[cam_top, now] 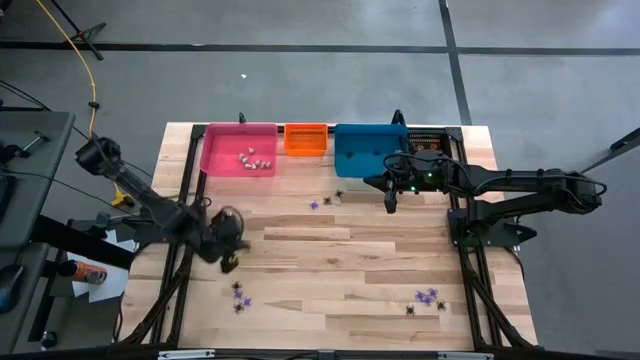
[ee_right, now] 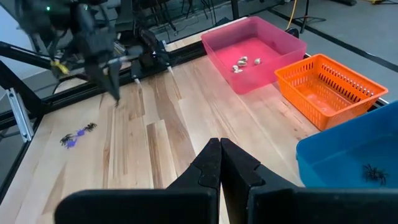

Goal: Sort Halloween decoration
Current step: Put the black spider toy into the blue bin

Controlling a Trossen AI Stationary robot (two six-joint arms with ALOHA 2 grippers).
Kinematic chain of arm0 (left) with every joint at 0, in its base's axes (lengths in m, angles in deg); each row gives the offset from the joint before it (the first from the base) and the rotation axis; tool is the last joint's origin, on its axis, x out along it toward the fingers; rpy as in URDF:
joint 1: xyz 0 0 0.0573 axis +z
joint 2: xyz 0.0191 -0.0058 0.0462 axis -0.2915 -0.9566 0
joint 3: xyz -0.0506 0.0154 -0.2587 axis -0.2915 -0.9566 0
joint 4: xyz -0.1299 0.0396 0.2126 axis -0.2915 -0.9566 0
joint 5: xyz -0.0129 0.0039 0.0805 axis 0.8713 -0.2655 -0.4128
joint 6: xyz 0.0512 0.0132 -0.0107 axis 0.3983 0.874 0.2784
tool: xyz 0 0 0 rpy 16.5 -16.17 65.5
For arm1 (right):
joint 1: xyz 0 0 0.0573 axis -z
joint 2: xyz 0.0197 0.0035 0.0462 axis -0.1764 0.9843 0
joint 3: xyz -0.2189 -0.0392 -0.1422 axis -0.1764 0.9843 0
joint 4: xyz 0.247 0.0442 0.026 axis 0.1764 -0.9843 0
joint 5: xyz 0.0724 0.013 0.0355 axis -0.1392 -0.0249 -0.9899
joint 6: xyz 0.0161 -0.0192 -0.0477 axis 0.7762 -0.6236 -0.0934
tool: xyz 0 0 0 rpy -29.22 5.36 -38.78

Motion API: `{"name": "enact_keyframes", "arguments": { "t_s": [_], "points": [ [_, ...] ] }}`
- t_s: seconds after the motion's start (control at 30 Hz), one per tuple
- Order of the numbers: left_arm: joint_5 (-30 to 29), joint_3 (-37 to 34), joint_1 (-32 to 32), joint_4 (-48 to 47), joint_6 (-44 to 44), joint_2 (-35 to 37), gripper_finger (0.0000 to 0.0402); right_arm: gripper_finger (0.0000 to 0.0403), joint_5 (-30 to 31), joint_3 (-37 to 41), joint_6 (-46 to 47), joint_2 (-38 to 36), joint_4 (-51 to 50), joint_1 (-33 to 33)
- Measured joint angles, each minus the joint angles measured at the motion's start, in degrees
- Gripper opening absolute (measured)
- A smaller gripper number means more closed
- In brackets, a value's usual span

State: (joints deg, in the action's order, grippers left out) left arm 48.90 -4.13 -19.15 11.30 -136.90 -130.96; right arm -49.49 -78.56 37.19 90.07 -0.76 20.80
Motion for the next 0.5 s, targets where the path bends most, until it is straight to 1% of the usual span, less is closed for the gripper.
{"name": "enact_keyframes", "arguments": {
  "t_s": [0.1,0.17,0.23,0.33,0.43,0.5],
  "points": [
    [-5.4,1.4,8.1,4.5,8.7,2.5,0.0001,0.0,0.0,0.0,0.0,0.2,1.2,0.0],
    [-7.3,2.3,14.3,11.3,16.5,2.9,0.0001,0.0,0.0,0.1,0.5,0.4,2.9,0.0],
    [-6.6,2.6,20.6,20.8,25.0,2.6,0.0001,0.0,0.0,0.0,0.9,1.4,7.5,0.0],
    [-2.6,2.9,29.4,37.2,35.0,0.7,0.0001,0.0,0.0,0.0,1.1,2.9,15.1,0.0],
    [-0.1,2.9,36.7,50.5,40.8,-1.9,0.0,0.0,-1.9,0.0,1.1,4.9,22.0,0.0],
    [0.8,2.9,40.1,57.1,41.4,-3.9,0.0,0.0,-4.1,0.0,1.0,6.3,26.1,0.0]
  ]
}}
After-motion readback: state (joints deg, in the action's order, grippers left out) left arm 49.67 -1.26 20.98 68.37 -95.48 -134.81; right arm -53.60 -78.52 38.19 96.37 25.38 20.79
